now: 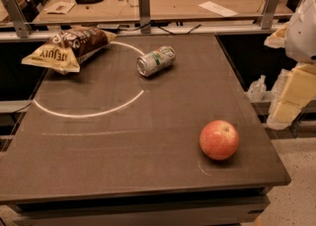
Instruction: Place 7up can upright
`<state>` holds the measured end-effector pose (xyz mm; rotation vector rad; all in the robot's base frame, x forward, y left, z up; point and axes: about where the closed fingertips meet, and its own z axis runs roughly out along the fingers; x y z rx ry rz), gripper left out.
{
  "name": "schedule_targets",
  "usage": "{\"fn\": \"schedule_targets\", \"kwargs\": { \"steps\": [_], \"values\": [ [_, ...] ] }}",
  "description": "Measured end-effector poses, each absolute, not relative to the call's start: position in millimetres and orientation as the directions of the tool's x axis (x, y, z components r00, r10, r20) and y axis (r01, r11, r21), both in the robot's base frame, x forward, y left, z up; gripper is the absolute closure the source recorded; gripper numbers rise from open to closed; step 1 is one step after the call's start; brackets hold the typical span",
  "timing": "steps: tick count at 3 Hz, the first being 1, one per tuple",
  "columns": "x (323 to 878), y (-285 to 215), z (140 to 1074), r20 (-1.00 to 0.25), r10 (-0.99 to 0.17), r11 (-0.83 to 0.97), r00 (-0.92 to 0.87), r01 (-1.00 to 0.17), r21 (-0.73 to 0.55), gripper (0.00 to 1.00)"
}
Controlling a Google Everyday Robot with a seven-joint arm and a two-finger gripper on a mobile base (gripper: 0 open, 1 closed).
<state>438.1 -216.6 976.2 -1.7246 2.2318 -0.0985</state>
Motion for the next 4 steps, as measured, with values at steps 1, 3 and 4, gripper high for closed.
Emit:
{"fn": "schedule_targets", "kwargs": {
  "steps": [1,3,4],
  "values": [
    [438.1,-216.6,976.2,-0.207,-0.953,0.270,-0.221,-0.931,-0.246,0.00],
    [465.4,-202.1,986.8,-0.149,-0.983,0.141,-0.104,-0.955,-0.262,0.00],
    [501.4,-194.1,988.6,-0.072,-0.997,0.030,-0.011,-0.963,-0.269,0.00]
  ]
}}
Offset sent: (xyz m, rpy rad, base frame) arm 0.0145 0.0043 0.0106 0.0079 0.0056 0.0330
